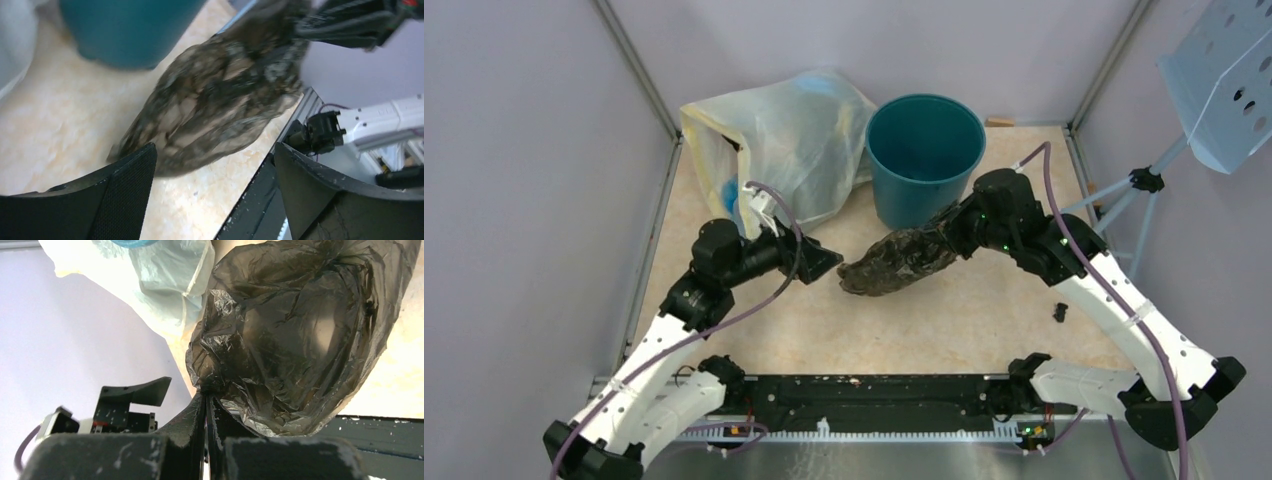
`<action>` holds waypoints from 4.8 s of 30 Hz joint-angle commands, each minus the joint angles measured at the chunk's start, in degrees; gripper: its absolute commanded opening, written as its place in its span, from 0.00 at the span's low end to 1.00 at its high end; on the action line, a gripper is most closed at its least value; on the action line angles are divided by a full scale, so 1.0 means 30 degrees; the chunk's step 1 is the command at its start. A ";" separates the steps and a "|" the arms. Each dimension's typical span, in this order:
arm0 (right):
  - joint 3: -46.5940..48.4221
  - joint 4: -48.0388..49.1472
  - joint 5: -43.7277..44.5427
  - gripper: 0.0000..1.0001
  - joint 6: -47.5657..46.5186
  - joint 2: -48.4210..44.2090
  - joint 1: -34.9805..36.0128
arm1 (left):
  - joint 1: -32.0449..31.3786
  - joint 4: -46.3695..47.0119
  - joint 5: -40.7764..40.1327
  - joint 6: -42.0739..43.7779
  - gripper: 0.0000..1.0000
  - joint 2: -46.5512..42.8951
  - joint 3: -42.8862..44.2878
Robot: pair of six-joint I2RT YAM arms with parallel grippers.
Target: Put the trash bags into the trash bin
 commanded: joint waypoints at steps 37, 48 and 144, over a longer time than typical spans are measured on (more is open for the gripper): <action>0.0471 0.1434 -0.2655 0.00 0.1864 0.0873 -0.2867 | -0.9710 0.6785 -0.1979 0.8596 0.00 0.5901 -0.0982; 0.0171 -0.0821 0.0763 0.00 0.2876 -0.0841 -0.6295 | -1.0175 0.4354 -0.1592 0.7801 0.00 0.2835 -0.1539; -0.5014 -0.0970 0.0482 0.56 -1.4030 0.1851 -0.6440 | -0.6063 -0.1905 -0.9625 -0.0191 0.00 0.6237 0.5511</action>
